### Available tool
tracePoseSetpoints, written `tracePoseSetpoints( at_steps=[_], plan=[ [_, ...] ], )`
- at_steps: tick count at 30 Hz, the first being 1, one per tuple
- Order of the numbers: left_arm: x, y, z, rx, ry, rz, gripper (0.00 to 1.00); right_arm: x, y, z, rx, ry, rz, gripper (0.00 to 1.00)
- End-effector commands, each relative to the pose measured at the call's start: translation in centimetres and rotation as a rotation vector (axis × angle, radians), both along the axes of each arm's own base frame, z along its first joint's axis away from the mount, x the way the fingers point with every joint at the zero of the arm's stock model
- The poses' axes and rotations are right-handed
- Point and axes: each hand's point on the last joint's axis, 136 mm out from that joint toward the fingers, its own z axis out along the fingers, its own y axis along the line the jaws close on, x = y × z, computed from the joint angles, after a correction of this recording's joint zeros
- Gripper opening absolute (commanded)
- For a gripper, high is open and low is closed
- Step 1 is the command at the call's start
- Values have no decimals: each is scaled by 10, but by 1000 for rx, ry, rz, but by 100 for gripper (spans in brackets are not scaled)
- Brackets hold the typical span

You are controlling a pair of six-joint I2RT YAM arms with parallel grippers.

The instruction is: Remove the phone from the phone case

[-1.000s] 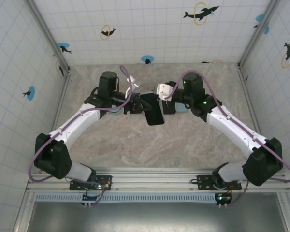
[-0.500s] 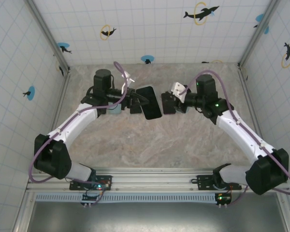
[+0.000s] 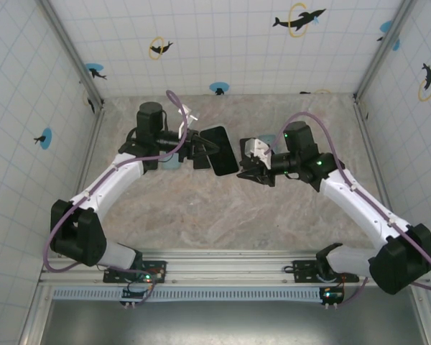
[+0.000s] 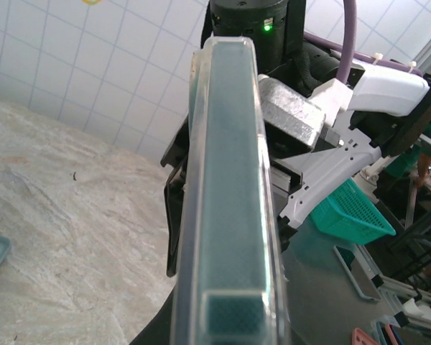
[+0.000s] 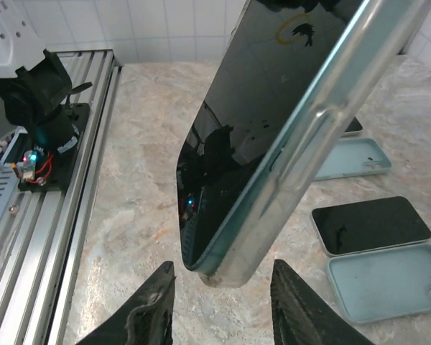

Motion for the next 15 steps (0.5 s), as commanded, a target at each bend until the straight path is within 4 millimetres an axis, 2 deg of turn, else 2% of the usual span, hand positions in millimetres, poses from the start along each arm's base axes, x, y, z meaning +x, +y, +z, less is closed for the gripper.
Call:
tracePoseSetpoints(
  at_steps=[1,5,15],
  plan=[
    [-10,3,21,-43,-75,-38,0,-3,8,10,27,-2,43,33],
    [-14,3,20,-42,-68,-44,0,-1,9,12,20,-13,48,27],
    [-18,0,16,-38,-47,-67,0,1,13,16,16,-42,51,27]
  ],
)
